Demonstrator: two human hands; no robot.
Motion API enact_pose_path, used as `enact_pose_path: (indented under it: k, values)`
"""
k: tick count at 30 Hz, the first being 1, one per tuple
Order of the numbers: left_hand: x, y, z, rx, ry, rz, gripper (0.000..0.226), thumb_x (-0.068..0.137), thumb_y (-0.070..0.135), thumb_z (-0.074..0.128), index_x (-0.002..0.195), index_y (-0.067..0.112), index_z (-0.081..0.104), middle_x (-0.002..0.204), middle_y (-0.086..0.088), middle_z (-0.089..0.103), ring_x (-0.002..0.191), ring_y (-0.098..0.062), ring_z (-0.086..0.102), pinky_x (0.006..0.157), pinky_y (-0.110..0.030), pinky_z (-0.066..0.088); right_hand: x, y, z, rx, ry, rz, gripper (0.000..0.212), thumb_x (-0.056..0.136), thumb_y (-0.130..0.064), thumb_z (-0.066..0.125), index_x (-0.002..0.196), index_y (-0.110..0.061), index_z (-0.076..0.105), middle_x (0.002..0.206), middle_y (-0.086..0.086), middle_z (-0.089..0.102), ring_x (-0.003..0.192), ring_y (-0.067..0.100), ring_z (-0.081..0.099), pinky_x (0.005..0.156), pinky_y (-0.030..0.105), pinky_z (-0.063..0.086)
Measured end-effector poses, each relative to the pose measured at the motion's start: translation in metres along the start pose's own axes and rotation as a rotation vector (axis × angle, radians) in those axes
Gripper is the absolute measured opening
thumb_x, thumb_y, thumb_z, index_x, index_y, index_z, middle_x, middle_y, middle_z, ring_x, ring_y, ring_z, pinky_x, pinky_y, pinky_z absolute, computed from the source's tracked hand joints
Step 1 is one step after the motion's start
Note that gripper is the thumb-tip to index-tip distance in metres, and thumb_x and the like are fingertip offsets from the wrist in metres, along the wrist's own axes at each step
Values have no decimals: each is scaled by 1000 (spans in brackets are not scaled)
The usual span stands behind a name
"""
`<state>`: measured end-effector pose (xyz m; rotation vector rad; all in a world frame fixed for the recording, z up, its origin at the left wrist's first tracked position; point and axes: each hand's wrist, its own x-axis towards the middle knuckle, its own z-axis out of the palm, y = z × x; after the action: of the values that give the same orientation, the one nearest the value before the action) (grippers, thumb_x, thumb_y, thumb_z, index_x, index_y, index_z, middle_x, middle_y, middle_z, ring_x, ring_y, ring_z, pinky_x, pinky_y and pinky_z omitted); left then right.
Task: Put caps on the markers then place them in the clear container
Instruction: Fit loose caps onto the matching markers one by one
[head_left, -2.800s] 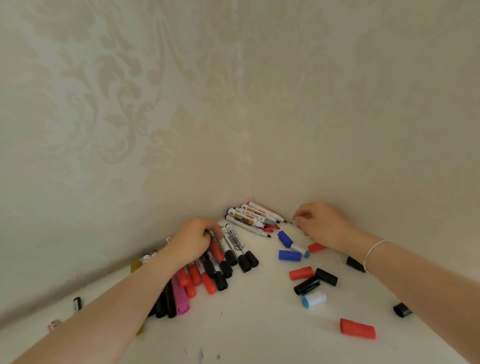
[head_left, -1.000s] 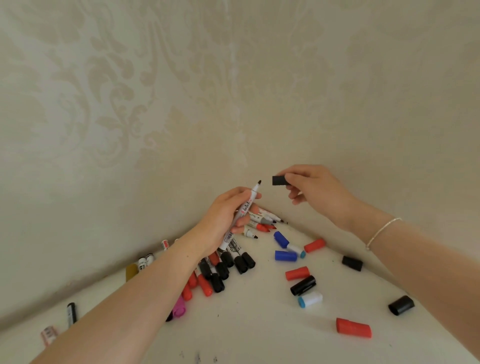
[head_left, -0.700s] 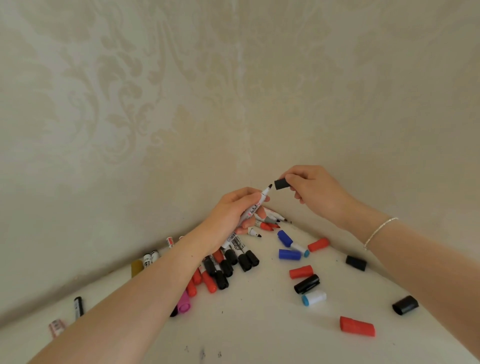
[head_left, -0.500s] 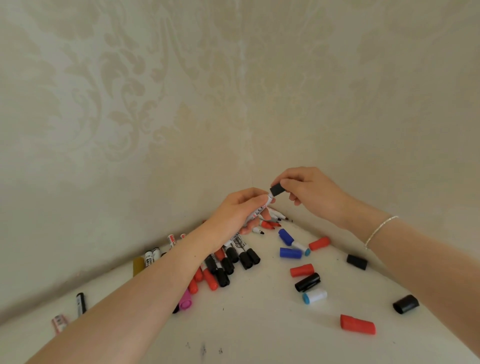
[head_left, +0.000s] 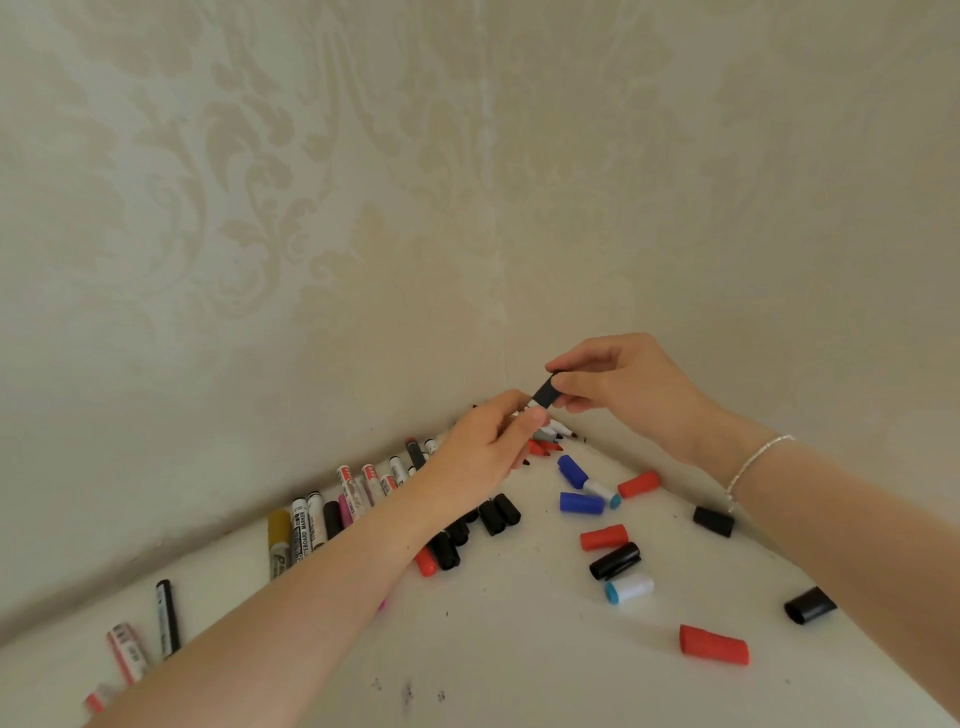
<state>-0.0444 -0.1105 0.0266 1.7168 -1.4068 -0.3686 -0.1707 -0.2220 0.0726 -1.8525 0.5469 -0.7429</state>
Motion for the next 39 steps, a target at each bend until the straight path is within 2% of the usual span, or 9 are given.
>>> enact_pose_path:
  k: [8,13,18,23,27,30,33,35,39]
  values:
    - [0,-8,-1,11,-48,6,21,100,35,45,114,30,61,51,11,49,46,-5,38,51,-21,34,-6,0,-6,7,-71,110,11,85,4,63,94,3,69,87,19,71,69,20,69,70,23,59]
    - [-9,-11,10,153,-201,-23,26,98,40,47,120,33,59,56,10,54,44,0,41,48,-13,33,-17,16,-12,-161,-246,245,8,83,5,64,85,-2,64,87,22,71,67,19,67,64,22,58]
    - [-16,-14,23,284,-314,-57,12,96,47,48,101,42,58,64,10,59,51,5,50,54,-24,37,-28,40,-19,-318,-328,294,14,78,2,69,80,-12,66,85,13,70,65,12,63,63,22,55]
    - [-26,-12,35,434,-351,-80,38,96,53,42,125,32,55,80,5,65,74,-13,61,72,-34,49,-41,57,-35,-445,-242,318,19,75,5,68,75,-13,63,78,8,69,54,10,56,52,20,48]
    - [-32,-13,40,428,-324,-142,40,99,48,40,130,27,52,91,5,65,82,-12,62,76,-33,51,-53,70,-42,-757,-162,293,14,80,-7,65,79,-16,54,92,6,61,79,22,56,59,24,40]
    - [-37,-10,46,386,-282,-154,27,101,36,39,115,22,57,89,6,63,66,0,52,58,-18,38,-70,71,-38,-937,-189,255,11,88,-17,58,91,-16,48,94,2,52,82,19,48,54,20,33]
    - [-44,-6,49,328,-218,-160,17,102,27,39,102,23,55,88,7,64,55,8,51,50,-9,34,-79,72,-31,-1003,-173,202,15,88,-15,56,102,-16,52,109,6,54,95,23,51,72,26,41]
    - [-49,-4,51,307,-152,-129,20,102,27,40,112,22,57,87,7,65,58,9,52,52,-10,35,-80,73,-24,-990,-150,110,18,86,-11,57,102,-17,58,109,3,53,103,22,51,80,28,43]
    - [-61,-4,59,334,-34,-79,35,101,34,42,135,32,46,90,6,67,76,-8,59,66,-25,46,-87,69,-2,-944,-236,-24,20,85,-14,56,98,-20,69,93,-1,47,98,23,52,83,34,46]
